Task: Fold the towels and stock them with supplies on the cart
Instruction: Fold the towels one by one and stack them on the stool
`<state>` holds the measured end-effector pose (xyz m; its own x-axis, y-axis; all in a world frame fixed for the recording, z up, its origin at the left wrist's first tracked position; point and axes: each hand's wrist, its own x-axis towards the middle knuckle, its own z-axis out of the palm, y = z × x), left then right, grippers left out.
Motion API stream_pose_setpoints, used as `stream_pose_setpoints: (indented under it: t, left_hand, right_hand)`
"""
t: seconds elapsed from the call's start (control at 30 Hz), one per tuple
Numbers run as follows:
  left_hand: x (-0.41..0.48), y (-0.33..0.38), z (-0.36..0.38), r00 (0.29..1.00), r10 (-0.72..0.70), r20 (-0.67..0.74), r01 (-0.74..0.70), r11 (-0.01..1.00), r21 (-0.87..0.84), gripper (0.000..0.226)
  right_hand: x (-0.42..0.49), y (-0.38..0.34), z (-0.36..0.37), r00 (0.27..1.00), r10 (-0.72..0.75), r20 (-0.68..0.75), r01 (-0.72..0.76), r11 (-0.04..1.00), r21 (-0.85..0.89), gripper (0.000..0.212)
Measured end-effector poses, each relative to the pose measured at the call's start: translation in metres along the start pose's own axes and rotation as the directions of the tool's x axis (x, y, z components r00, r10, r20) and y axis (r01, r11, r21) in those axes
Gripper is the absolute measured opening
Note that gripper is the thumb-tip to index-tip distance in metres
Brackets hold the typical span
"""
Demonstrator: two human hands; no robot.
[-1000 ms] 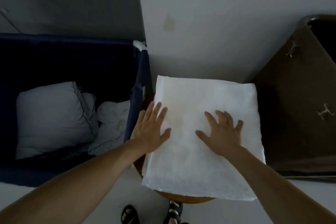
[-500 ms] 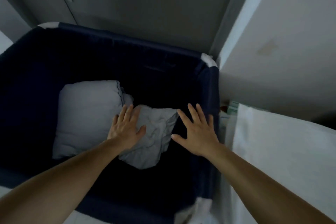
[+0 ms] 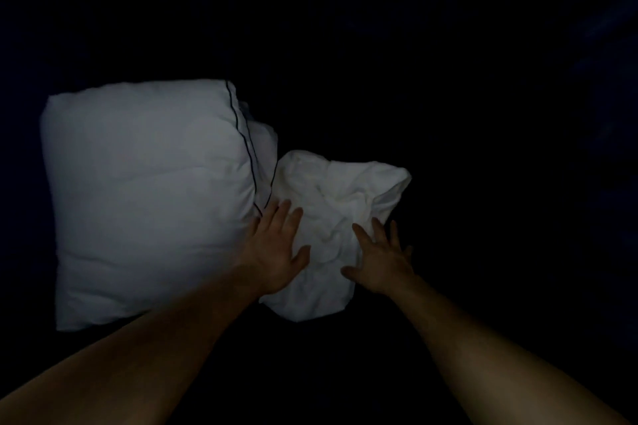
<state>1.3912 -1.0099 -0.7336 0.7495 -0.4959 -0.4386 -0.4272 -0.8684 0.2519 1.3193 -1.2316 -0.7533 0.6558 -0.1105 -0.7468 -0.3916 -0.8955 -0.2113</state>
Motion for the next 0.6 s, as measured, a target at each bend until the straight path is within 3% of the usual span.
stream_pose_setpoints:
  t: [0.23,0.4,0.47,0.53,0.6]
  left_hand:
    - [0.055,-0.031,0.083,0.998,0.056,0.011,-0.055,0.996,-0.074,0.088]
    - [0.068,-0.033,0.108,0.975,0.214,0.057,-0.217,0.975,0.042,0.079]
    - [0.070,-0.031,0.115,0.975,0.217,0.045,-0.219,0.975,0.033,0.073]
    - [0.071,-0.029,0.119,0.977,0.210,0.037,-0.211,0.977,0.031,0.072]
    - [0.071,-0.027,0.119,0.980,0.196,0.030,-0.197,0.980,0.030,0.072]
  right_hand:
    - [0.132,0.016,0.076,0.997,-0.066,-0.036,0.062,0.993,-0.097,0.111]
    - [0.173,0.024,0.115,1.000,0.000,-0.005,-0.001,0.997,-0.078,0.121]
    - [0.175,0.030,0.124,0.997,0.015,-0.080,-0.029,0.984,-0.176,0.101]
    - [0.174,0.033,0.123,0.985,-0.011,-0.175,-0.042,0.954,-0.297,0.068]
    - [0.173,0.030,0.113,0.976,-0.032,-0.215,-0.025,0.967,-0.254,0.049]
